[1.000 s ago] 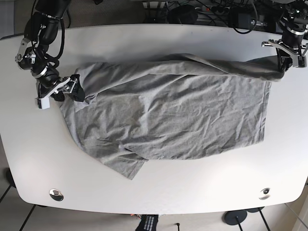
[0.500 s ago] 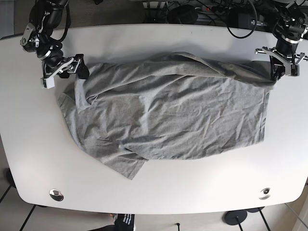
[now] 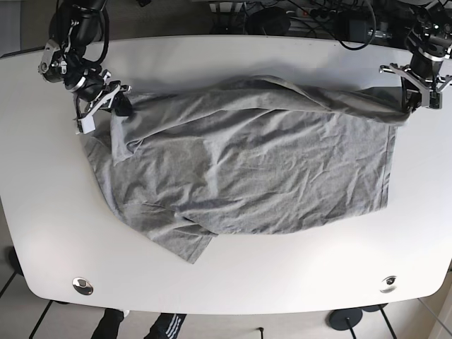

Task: Fold the T-shirt properly
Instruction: 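Pull the grey shirt edge taut with both grippers, then lift the grey shirt with both grippers, shake it and lay it flat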

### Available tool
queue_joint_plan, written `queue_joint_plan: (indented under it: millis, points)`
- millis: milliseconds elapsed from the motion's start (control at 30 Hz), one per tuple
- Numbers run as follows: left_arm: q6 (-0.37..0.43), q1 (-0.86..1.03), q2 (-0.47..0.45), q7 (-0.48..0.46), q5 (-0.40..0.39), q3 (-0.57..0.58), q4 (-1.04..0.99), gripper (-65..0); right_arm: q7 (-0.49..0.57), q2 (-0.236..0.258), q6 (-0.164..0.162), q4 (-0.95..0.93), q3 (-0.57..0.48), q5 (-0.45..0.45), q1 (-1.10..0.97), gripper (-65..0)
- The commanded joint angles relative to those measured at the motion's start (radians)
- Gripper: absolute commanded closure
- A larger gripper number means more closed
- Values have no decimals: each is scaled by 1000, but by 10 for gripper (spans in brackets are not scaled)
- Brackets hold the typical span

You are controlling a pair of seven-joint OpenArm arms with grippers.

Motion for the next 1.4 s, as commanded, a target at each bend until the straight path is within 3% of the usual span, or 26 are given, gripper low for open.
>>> queue_joint_plan:
  millis: [33, 167, 300, 467, 533, 600, 733, 900, 1133, 1267, 1300, 1400]
  points:
    - [-1, 3, -36, -24, -19, 12, -5, 0, 16, 19, 7, 78, 4, 64, -43, -19]
    - [-1, -3, -99, -23, -19, 7, -35, 0, 17, 56, -2, 190, 7, 117, -161, -19]
    - [-1, -43, -100, -28, -15, 15, -20, 0, 17, 42, -10, 283, 81, 74, -212, -19]
    - [-1, -210, -96, -23, -12, 124, 15, 0, 14, 55, -77, 328, 79, -1, -80, -19]
    - [-1, -278, -99, -23, -9, 177, 15, 0, -16, 73, -106, 322, 78, -5, 0, -19]
    - [16, -354, -96, -23, 54, 237, 15, 0, -64, 94, -117, 294, 33, -39, 103, -19]
    - [44, -535, -60, -23, 200, 348, -16, 0, -67, 96, -115, 239, -14, -143, 288, -19]
    - [44, -822, 7, -23, 346, 403, -203, 0, -67, 104, -111, 58, -113, -245, 594, -19]
    - [44, -1272, 1, -28, 364, 454, -562, 0, -62, 105, -108, -237, -218, -360, 1062, -19]
    - [44, -1534, -27, -29, 363, 461, -735, 0, -39, 108, -108, -373, -284, -361, 1327, -19]
    - [42, -1611, -30, -29, 363, 461, -772, 0, -39, 134, -109, -395, -309, -358, 1399, -19]
    - [39, -1714, -47, -24, 361, 461, -784, 0, -41, 150, -109, -419, -343, -351, 1517, -19]
